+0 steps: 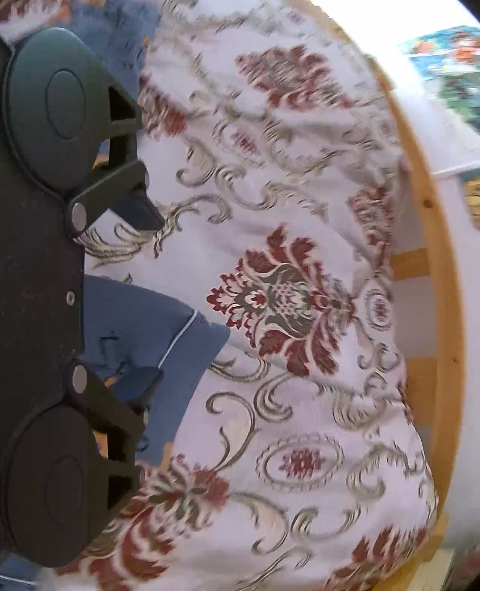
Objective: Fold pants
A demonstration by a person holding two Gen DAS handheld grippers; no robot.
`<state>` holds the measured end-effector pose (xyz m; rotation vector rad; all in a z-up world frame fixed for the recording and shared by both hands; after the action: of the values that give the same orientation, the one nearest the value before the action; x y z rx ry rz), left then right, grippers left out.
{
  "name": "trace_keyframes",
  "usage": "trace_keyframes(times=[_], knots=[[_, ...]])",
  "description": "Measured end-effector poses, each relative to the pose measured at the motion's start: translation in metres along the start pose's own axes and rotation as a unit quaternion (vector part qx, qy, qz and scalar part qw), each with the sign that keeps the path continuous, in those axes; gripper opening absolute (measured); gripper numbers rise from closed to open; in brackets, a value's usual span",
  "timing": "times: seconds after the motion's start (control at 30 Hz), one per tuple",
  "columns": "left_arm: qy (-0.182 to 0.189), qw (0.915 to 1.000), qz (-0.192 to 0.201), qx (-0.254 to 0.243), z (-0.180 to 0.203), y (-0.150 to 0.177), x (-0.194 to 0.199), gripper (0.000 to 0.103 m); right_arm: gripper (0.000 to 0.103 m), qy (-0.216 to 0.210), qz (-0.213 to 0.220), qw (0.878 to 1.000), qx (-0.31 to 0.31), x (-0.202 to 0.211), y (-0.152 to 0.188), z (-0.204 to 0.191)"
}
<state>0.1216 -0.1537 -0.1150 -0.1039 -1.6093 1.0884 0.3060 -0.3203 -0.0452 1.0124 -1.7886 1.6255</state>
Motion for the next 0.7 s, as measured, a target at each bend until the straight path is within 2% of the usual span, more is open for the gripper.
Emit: trace_keyframes(times=[0.03,0.07,0.1,0.17,0.2,0.27,0.43,0.57,0.7], knots=[[-0.001,1.0000,0.001,-0.004,0.001,0.001,0.000,0.103,0.066,0.011,-0.005,1.000,0.008,-0.006,0.000,-0.003],[-0.001,1.0000,0.002,-0.005,0.002,0.001,-0.001,0.103,0.051,0.025,-0.011,1.000,0.013,-0.012,0.000,-0.004],[-0.001,1.0000,0.001,-0.005,0.002,0.001,-0.002,0.103,0.042,0.037,-0.014,0.999,0.015,-0.015,0.001,-0.004],[0.001,1.0000,0.000,-0.004,0.002,0.000,-0.002,0.103,0.010,0.050,-0.016,0.998,0.016,-0.017,0.005,-0.001],[0.001,1.0000,0.000,-0.004,0.002,0.000,-0.002,0.103,0.006,0.048,-0.011,0.999,0.014,-0.015,0.008,0.001],[0.002,1.0000,0.000,-0.005,0.003,0.000,-0.002,0.103,0.001,0.046,0.007,0.999,0.002,-0.005,0.011,0.007],[0.005,0.9999,0.000,-0.009,0.002,-0.002,-0.001,0.103,0.000,0.043,0.077,0.995,-0.040,0.047,0.023,0.025],[0.027,0.9996,0.004,-0.008,-0.001,-0.004,0.004,0.103,0.000,0.059,0.146,0.985,-0.074,0.114,0.044,0.044],[0.061,0.9981,0.008,0.010,-0.005,-0.008,0.013,0.103,0.000,0.086,0.185,0.972,-0.118,0.170,0.082,0.069]])
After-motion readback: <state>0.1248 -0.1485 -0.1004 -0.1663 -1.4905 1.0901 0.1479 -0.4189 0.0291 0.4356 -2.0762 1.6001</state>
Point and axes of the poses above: each gripper's, at about its wrist camera, not at the fingertips, and x roughly against the way its jaws point, z to its right, y to its underside, the point moved 3 cm from there along -x, roughly the way its jaws point
